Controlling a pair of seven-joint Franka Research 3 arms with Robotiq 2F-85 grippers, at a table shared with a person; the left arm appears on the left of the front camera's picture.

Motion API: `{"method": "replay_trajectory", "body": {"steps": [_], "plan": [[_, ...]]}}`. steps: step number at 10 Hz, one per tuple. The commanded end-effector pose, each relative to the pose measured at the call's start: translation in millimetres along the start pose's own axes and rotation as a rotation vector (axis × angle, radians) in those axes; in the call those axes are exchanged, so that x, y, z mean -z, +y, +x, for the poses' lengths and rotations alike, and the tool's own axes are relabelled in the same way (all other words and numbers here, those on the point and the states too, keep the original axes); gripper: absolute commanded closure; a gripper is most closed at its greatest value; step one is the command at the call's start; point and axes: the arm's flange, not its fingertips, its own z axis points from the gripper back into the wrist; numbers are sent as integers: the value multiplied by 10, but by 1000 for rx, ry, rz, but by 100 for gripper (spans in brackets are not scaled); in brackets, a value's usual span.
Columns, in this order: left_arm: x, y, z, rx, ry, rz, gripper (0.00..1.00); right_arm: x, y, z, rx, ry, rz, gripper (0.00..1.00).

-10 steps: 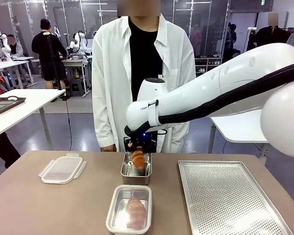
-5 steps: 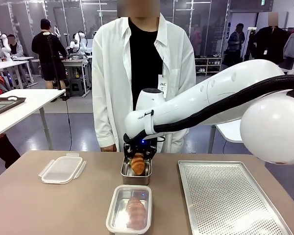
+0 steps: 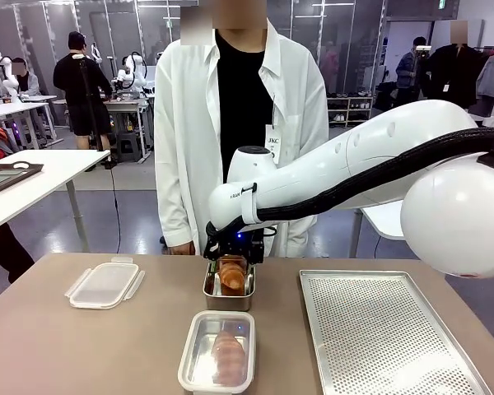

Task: Place the bread into the airtight container.
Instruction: Pick up a Butter Roll and place it into an empty Airtight Container.

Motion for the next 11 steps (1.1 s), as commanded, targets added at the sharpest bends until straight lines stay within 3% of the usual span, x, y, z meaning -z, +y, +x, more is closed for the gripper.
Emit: {"method": "replay_trajectory", "body": {"steps": [1,2,3,11], "plan": [[-11,0,-1,18,2,-8,0,-41,-3,2,19,-2,-19,0],[-11,0,-1,18,2,-8,0,-55,-61,7,3,35,-11,0],[-11,0,-1,18,2,-8,0,-14,2,9,0,-1,0,0],[-11,0,-1,18,2,-8,0,-14,2,9,0,-1,0,0]]}}
